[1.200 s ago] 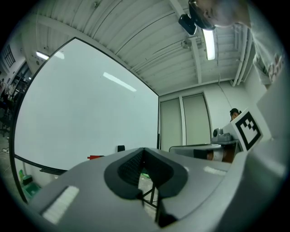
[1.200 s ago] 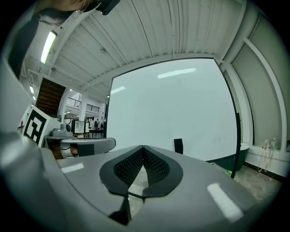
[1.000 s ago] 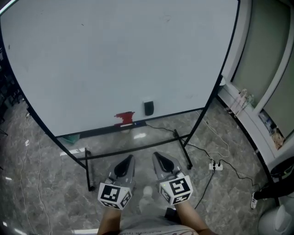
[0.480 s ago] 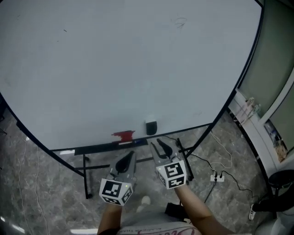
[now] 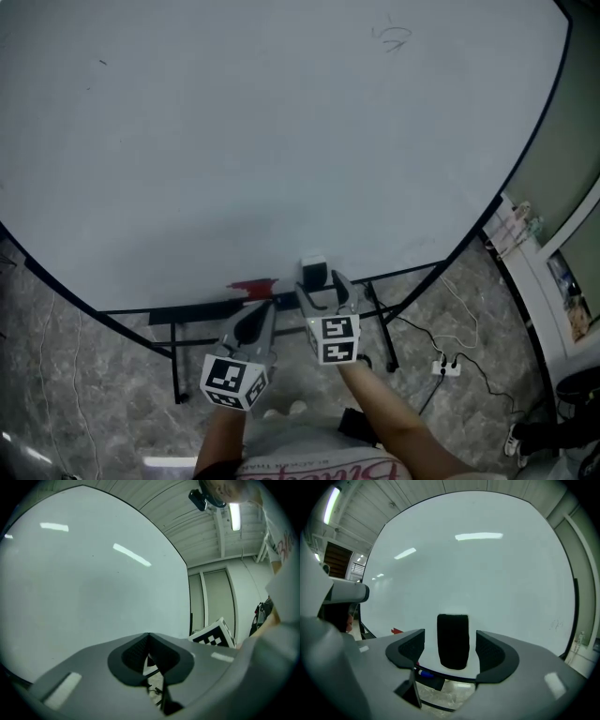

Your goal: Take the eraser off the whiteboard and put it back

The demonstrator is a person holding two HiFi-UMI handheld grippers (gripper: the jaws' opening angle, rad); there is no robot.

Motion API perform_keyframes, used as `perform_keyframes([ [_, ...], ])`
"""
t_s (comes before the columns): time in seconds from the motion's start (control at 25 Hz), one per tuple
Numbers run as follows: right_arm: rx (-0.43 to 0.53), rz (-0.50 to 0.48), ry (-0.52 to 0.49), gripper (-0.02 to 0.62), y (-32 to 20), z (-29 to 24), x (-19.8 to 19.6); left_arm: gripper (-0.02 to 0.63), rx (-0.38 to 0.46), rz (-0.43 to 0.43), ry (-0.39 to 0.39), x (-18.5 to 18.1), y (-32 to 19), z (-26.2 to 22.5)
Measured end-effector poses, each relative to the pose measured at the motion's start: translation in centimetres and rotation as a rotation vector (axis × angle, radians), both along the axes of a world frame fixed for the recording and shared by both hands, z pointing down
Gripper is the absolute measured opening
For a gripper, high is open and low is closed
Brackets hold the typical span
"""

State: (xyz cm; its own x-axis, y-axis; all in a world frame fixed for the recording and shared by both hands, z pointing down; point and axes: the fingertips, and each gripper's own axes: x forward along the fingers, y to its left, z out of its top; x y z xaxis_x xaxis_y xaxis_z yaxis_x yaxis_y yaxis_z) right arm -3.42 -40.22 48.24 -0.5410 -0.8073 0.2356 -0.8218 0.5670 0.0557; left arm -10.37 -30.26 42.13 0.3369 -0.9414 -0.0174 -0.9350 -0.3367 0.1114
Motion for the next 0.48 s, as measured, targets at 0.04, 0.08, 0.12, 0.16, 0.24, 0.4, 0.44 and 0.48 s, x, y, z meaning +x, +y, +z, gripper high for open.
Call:
perform_keyframes([
  [0.04,-0.004,0.003,0.012,0.337,-0.4,0.1,-0.5,-0.002,-0.004,0.004,-0.002,-0.1,-0.3,0.1],
  [0.08,-0.006,0.007,0.024,0.337,-0.7,0.2,-0.9,-0.002,-0.007,0.006,-0.003,-0.2,-0.7,0.1],
  [0.12,-0.007,0.013,0.034,0.336,-1.0,0.4,-1.2,-0.002,-0.009,0.008,-0.004,-0.4,-0.9,0.1],
  [0.16,-0.006,0.023,0.043,0.336,-1.4,0.5,-1.3,-0.002,-0.011,0.011,-0.005,-0.5,-1.2,0.1],
  [0.24,0.003,0.062,0.056,0.318,-2.0,0.5,-1.2,-0.002,-0.014,0.016,-0.007,-0.8,-1.7,0.1],
  [0.4,0.008,0.117,0.062,0.236,-2.3,0.4,-0.6,-0.002,-0.014,0.024,-0.008,-1.5,-2.3,-0.1],
  [0.44,0.005,0.118,0.061,0.234,-2.3,0.4,-0.6,-0.002,-0.013,0.025,-0.008,-1.6,-2.4,-0.1],
  [0.48,0.001,0.121,0.06,0.231,-2.3,0.4,-0.6,-0.002,-0.012,0.026,-0.006,-1.7,-2.5,-0.2],
])
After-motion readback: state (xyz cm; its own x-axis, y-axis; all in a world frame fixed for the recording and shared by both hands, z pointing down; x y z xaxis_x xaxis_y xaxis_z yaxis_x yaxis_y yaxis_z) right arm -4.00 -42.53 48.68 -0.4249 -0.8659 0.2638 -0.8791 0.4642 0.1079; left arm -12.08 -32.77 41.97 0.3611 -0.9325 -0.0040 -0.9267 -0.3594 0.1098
